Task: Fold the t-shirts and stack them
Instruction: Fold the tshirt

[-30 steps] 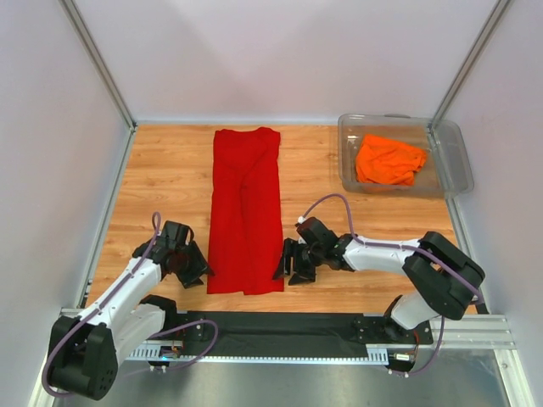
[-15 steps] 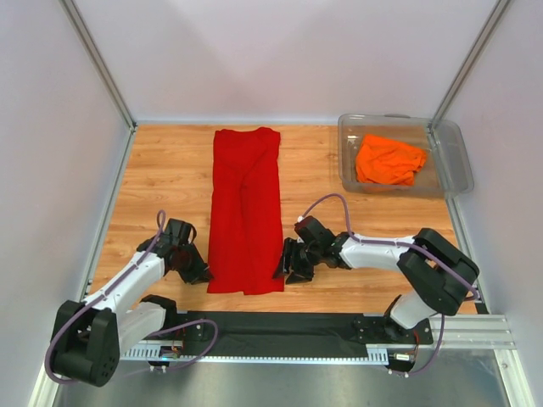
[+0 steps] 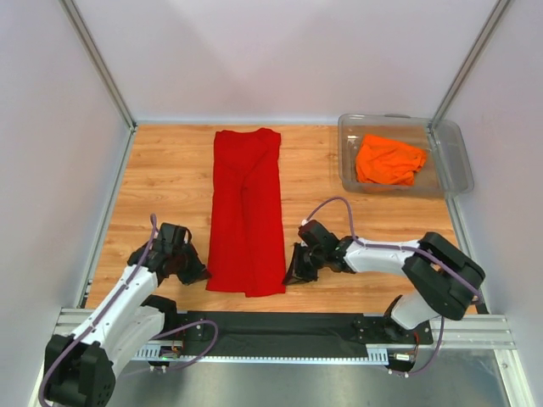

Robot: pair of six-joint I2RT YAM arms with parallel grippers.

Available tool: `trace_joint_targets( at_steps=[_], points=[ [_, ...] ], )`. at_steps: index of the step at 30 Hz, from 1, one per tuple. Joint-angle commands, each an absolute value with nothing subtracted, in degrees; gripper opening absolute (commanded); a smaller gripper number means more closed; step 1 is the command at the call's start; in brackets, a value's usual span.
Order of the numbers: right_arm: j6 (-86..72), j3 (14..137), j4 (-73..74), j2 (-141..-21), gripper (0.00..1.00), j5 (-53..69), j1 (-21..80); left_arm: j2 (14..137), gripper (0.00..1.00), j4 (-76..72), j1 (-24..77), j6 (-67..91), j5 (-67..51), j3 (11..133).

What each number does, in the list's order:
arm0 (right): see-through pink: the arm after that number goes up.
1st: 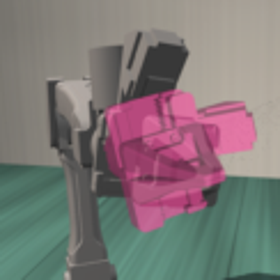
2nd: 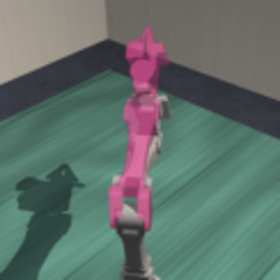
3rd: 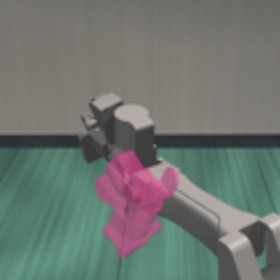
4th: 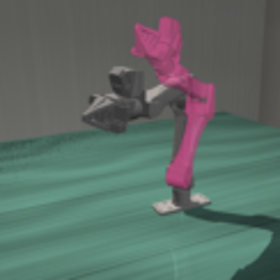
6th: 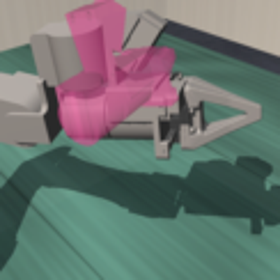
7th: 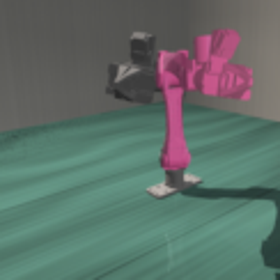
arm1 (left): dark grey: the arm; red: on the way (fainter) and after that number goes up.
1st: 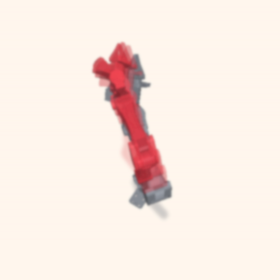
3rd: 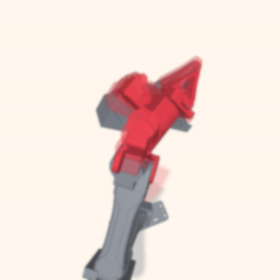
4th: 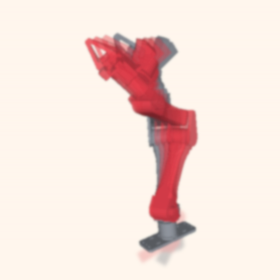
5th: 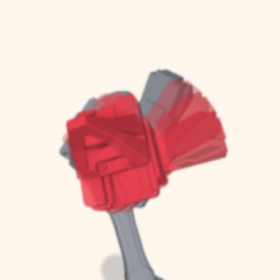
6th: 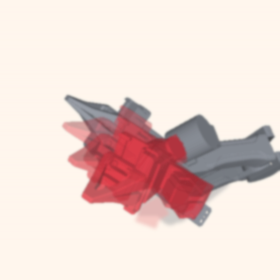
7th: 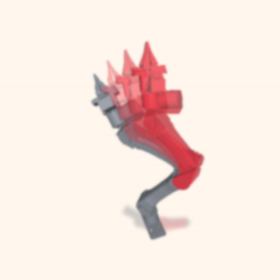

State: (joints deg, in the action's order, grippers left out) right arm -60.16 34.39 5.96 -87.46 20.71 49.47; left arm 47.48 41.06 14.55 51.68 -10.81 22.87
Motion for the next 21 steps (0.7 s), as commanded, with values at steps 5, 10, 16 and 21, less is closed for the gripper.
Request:
trace_joint_targets(
  at_steps=[5, 10, 16, 21],
  points=[
    [-51.5, 44.4, 16.5, -80.8, 0.0, 21.2, 44.1, 49.5, 0.0, 45.8, 14.7, 47.7, -10.8, 39.3],
    [-44.5, 59.5, 21.8, -88.8, 0.0, 23.6, 37.8, 63.0, 0.0, 41.5, 13.5, 44.5, -9.7, 49.5],
    [-38.6, 81.4, 28.7, -104.9, 0.0, 28.3, 30.6, 81.2, 0.0, 36.0, 7.6, 41.8, -13.6, 63.0],
    [-36.5, 94.5, 34.1, -117.1, 0.0, 30.7, 28.4, 93.7, 0.0, 35.4, 4.5, 40.0, -17.0, 71.6]
  ],
)
